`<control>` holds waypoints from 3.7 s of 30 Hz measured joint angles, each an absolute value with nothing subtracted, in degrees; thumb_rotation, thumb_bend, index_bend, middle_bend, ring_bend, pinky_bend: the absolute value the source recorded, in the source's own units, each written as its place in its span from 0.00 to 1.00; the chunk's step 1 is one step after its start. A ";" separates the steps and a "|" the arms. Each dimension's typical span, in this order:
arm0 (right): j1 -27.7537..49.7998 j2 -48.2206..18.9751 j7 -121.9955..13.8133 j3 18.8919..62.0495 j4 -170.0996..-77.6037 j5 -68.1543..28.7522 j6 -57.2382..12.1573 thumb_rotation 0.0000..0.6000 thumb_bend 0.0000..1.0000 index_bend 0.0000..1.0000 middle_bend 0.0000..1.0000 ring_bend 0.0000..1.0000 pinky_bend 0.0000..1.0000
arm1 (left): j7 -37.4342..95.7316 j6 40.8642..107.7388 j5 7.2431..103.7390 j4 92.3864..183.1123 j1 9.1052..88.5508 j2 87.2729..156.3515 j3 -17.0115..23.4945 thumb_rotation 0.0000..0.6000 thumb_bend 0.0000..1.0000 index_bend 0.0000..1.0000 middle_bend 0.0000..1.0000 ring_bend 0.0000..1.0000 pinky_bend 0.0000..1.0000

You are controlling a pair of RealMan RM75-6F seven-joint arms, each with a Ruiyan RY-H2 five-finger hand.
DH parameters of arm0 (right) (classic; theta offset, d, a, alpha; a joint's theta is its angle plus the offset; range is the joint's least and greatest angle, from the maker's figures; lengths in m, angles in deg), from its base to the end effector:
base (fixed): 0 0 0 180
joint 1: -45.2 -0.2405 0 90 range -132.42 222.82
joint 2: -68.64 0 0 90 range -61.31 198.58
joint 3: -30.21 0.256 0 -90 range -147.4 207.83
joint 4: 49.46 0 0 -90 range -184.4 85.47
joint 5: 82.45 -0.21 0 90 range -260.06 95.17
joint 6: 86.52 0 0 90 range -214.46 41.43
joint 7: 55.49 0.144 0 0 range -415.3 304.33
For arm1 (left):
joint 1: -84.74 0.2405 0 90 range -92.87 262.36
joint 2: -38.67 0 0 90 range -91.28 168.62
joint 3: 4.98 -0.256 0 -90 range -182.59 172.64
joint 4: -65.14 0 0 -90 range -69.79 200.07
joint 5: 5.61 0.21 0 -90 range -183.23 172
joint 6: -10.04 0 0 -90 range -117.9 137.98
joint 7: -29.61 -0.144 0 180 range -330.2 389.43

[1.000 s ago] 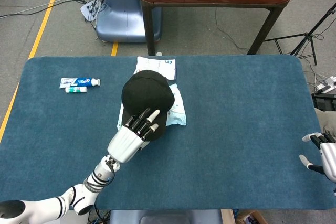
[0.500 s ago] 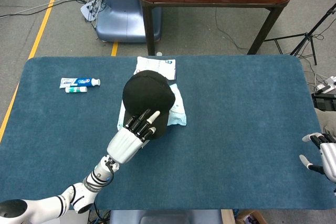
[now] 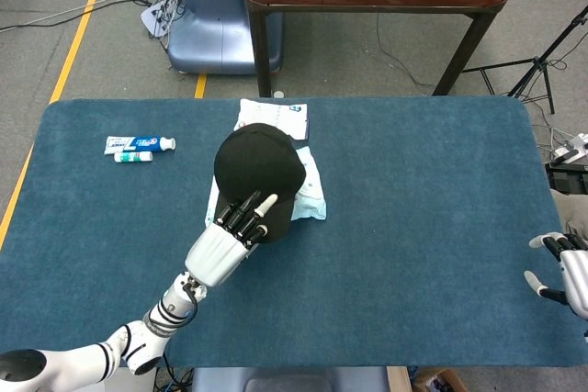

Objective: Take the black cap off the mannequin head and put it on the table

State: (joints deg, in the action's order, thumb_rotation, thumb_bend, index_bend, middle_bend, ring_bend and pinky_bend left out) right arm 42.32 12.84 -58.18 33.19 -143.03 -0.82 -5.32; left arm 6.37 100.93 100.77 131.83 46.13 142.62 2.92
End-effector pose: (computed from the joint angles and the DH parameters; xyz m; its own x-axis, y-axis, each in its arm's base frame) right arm -0.3354 -0.1698 0.2016 0.5323 -0.0799 0.8428 -0.8375 0.0954 0.5380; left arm -0.0901 0.2834 -0.0125 0.2731 -0.4989 0.8225 0.5407 -0.6276 -0.5602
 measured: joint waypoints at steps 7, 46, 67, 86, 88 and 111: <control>42.25 12.75 -58.38 33.24 -143.03 -0.95 -5.43 1.00 0.25 0.40 0.37 0.30 0.57 | 5.26 102.08 101.40 132.61 46.14 142.14 3.19 1.00 0.36 0.56 0.11 0.09 0.31; 41.94 12.66 -58.83 33.27 -143.13 -1.35 -6.05 1.00 0.25 0.40 0.37 0.30 0.57 | -1.52 98.57 98.35 145.36 42.98 137.54 11.02 1.00 0.36 0.58 0.12 0.09 0.31; 41.72 12.67 -58.84 33.27 -143.08 -1.55 -6.49 1.00 0.25 0.40 0.37 0.30 0.57 | -5.44 95.04 92.35 147.53 39.50 138.00 15.71 1.00 0.36 0.58 0.12 0.09 0.31; 41.22 12.60 -58.69 33.43 -142.77 -2.28 -7.57 1.00 0.25 0.40 0.37 0.30 0.57 | -9.02 91.25 86.36 148.73 35.14 137.27 20.52 1.00 0.36 0.58 0.12 0.09 0.31; 41.10 12.62 -58.52 33.51 -142.63 -2.54 -7.88 1.00 0.25 0.40 0.37 0.30 0.57 | -9.34 90.43 85.58 148.13 34.20 137.37 21.04 1.00 0.36 0.58 0.12 0.09 0.31; 38.67 12.02 -59.06 34.76 -141.11 -7.18 -12.83 1.00 0.25 0.40 0.37 0.30 0.57 | -5.44 86.61 76.37 136.62 26.81 136.31 25.72 1.00 0.36 0.58 0.12 0.09 0.31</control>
State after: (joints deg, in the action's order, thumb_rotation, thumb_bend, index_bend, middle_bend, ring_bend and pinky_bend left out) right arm 38.67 12.02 -59.06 34.76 -141.11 -7.18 -12.83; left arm -5.44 86.61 76.37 136.62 26.81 136.31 25.72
